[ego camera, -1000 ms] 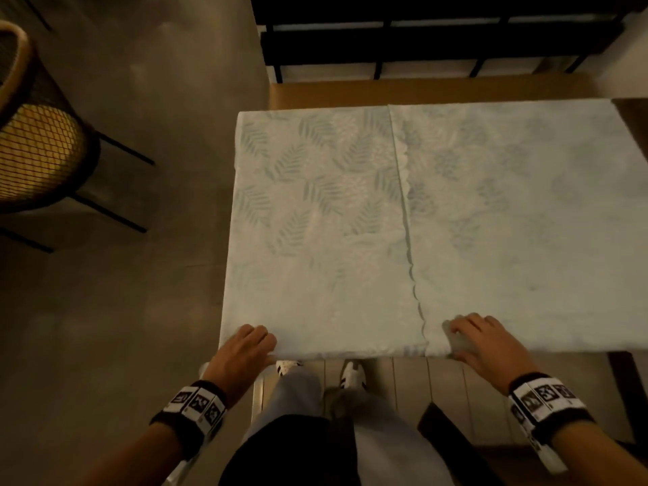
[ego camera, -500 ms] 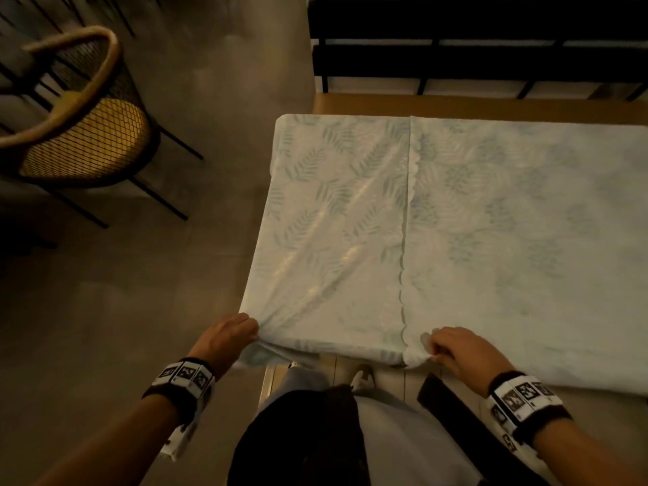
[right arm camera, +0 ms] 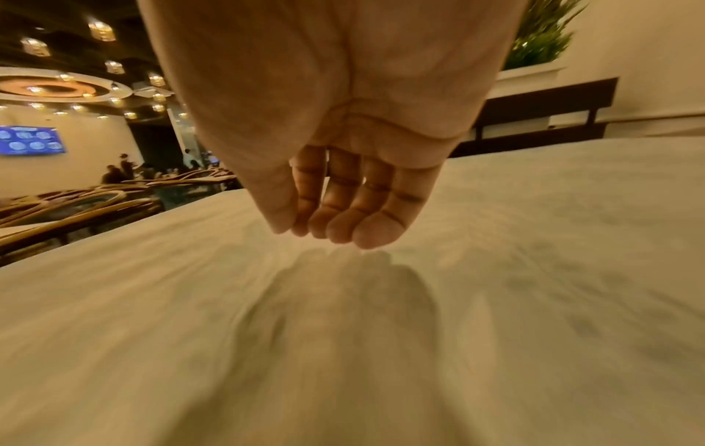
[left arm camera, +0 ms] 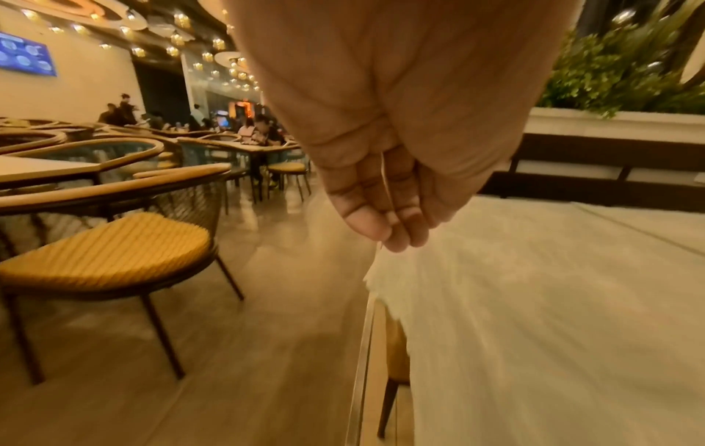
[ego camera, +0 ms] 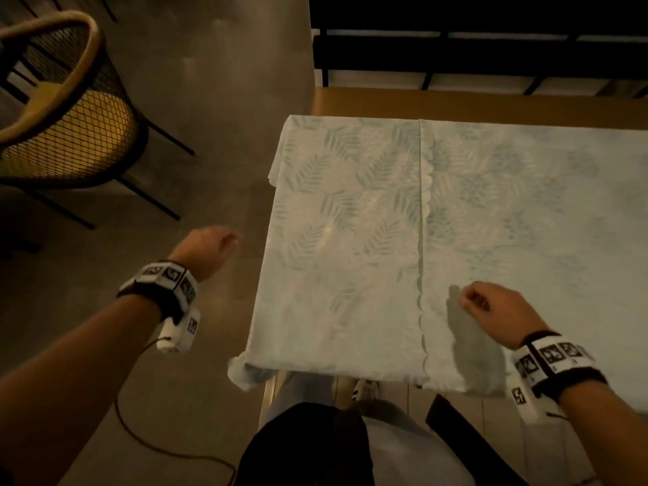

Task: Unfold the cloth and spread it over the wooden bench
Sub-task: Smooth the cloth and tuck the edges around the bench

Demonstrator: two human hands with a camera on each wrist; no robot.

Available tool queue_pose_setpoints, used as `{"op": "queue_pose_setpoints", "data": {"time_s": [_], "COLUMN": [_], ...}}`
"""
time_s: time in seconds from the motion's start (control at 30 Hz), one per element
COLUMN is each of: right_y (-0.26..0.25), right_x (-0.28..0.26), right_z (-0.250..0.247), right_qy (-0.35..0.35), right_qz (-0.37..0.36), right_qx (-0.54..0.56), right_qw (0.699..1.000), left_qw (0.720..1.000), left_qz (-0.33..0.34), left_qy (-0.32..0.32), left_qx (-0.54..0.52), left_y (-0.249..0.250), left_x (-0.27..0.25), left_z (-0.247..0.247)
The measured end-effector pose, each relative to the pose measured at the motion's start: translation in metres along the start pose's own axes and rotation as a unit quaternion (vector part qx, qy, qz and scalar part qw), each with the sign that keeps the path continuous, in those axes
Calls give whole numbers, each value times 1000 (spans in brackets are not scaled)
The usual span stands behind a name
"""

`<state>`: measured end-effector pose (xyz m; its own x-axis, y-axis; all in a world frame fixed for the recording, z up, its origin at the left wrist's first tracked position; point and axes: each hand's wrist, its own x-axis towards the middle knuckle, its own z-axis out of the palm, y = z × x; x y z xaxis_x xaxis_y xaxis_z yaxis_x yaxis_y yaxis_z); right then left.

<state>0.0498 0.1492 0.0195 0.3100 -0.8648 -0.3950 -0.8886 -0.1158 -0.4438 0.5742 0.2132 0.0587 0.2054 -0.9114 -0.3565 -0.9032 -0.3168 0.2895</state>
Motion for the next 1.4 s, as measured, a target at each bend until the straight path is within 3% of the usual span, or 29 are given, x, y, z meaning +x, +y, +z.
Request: {"op": "queue_pose_setpoints", "data": {"time_s": [0.23,0.33,0.5,0.67,0.83,0.93,1.07,1.17,1.3,1.4], "right_y": [-35,-40,-41,-31,-32,-45,-63,-72,-82,-87], "right_x": [138,200,291,348,383,393,396,377,302,197], "right_z": [-55,-71,-94,-112,-124,-125,-116,-107,-92,-41], "right_qy": [113,143,153,197,162,165,186,185,241,207], "right_qz": [43,60,95,117,118,120,111,120,101,128], "right_qx": [-39,-65,-94,-111,-122,-110,-57,-39,28,102], "right_qw": [992,986,979,967,972,973,975,975,965,965], "left_qw": [997,996,997,996,990,990,996,995,988,964], "left_qz": [55,82,69,46,51,54,13,17,61,177], "left_qy": [34,21,37,45,101,111,75,80,126,135], "left_qx": [-38,-14,-9,-62,-89,-65,-52,-56,-62,-145], "left_y": [43,61,78,70,55,40,21,36,64,88], "left_x": [167,231,317,370,383,387,385,368,314,247], "left_z": [-57,-56,-44,-33,-30,-35,-40,-44,-41,-6]}}
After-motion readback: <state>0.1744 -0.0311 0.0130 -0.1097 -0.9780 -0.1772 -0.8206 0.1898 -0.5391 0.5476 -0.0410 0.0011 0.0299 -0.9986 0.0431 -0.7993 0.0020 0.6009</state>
